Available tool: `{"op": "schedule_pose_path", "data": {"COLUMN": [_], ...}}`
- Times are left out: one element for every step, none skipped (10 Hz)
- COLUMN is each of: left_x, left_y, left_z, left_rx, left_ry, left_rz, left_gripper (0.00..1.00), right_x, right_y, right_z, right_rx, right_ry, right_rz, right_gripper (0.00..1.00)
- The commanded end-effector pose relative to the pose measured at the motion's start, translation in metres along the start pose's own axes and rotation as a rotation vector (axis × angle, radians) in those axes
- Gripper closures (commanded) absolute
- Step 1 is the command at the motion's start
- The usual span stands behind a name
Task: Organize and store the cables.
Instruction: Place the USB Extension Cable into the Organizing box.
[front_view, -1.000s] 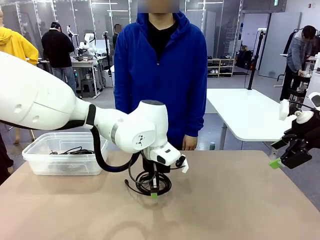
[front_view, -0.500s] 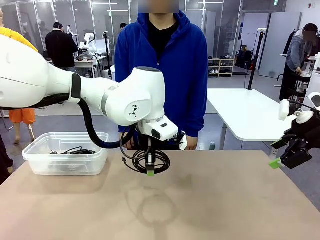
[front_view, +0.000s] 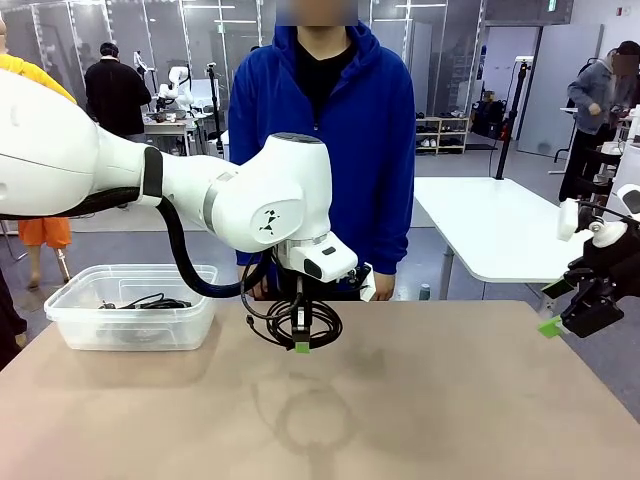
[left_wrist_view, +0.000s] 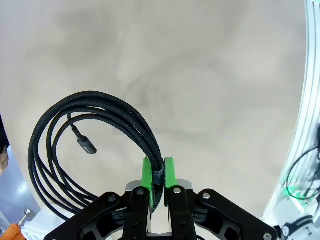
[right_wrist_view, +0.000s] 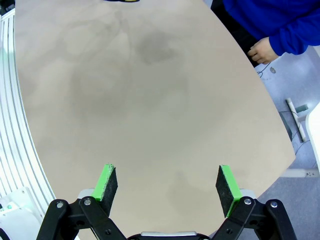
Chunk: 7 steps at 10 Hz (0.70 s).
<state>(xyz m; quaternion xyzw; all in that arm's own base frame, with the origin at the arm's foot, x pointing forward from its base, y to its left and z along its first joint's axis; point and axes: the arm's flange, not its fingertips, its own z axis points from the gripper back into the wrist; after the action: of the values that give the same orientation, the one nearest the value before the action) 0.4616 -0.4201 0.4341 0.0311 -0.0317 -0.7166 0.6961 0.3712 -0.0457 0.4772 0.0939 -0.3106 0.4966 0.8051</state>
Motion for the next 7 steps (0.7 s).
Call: {"op": "schedule_pose_path", "data": {"left_x": [-0.001, -0.001, -0.001, 0.0, -0.02, -0.047, -0.073], "left_y": [0.0, 0.0, 0.0, 0.0, 0.009, 0.014, 0.015], "left_z": [0.003, 0.003, 0.003, 0.0, 0.017, 0.034, 0.044], "left_rx": [0.005, 0.005, 0.005, 0.0, 0.007, 0.012, 0.004], "left_ry": [-0.001, -0.001, -0.001, 0.0, -0.024, -0.07, -0.087], "left_rz": [0.005, 0.005, 0.005, 0.0, -0.017, -0.039, -0.081], "left_gripper": [1.0, 1.0, 1.0, 0.89, 0.89, 0.89, 0.89], "right_x": [0.001, 0.001, 0.001, 0.001, 0.001, 0.001, 0.001], "right_y": [0.0, 0.0, 0.0, 0.0, 0.0, 0.0, 0.0], "right_z": [-0.001, -0.001, -0.001, -0.001, -0.001, -0.001, -0.001], "right_rx": [0.001, 0.001, 0.001, 0.001, 0.001, 0.001, 0.001], "right_ry": [0.0, 0.0, 0.0, 0.0, 0.0, 0.0, 0.0], "right_rz": [-0.019, -0.019, -0.019, -0.019, -0.019, -0.019, -0.019], "right_gripper": [0.0, 0.0, 0.0, 0.0, 0.0, 0.0, 0.0]}}
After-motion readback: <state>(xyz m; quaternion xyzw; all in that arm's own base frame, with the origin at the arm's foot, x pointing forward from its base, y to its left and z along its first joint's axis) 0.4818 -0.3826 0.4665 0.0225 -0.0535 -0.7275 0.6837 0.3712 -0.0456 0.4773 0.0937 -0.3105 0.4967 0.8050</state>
